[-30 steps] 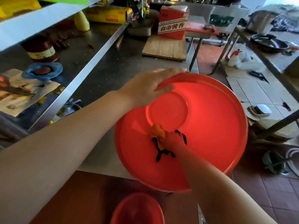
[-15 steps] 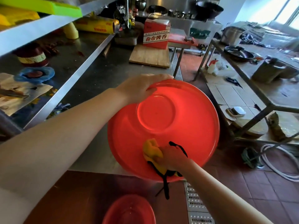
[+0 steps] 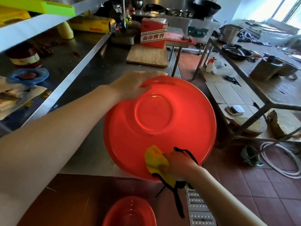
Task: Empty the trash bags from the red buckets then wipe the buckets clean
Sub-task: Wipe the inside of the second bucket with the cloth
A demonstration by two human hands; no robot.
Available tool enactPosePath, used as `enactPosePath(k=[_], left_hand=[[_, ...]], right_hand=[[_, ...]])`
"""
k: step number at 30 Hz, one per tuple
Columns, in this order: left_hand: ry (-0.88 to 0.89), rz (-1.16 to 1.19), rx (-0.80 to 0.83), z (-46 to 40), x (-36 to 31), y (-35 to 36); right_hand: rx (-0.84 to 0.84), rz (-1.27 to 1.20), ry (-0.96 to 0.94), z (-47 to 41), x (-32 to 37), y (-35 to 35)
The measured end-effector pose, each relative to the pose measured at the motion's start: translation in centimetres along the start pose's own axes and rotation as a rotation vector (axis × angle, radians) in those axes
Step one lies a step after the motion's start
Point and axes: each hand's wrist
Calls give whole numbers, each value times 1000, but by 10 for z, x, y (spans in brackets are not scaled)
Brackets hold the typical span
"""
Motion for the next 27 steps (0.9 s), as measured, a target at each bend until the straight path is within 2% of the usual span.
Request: enactPosePath(k=[9, 16, 27], left_hand=[[-13, -24, 5, -20, -10, 2], [-25, -30, -20, -23, -9, 3], [-7, -11, -47, -12, -2, 8]], right_hand=[[-45, 12, 65, -77, -16, -18], [-52, -108, 81, -144, -20, -25], [10, -83, 138, -192, -15, -38]])
Point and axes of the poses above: each hand's wrist, its own z-axis away from the middle knuckle, its own y-axis out of the palm, x = y × z, and after that the axes turned 11 degrees about x, right-handed
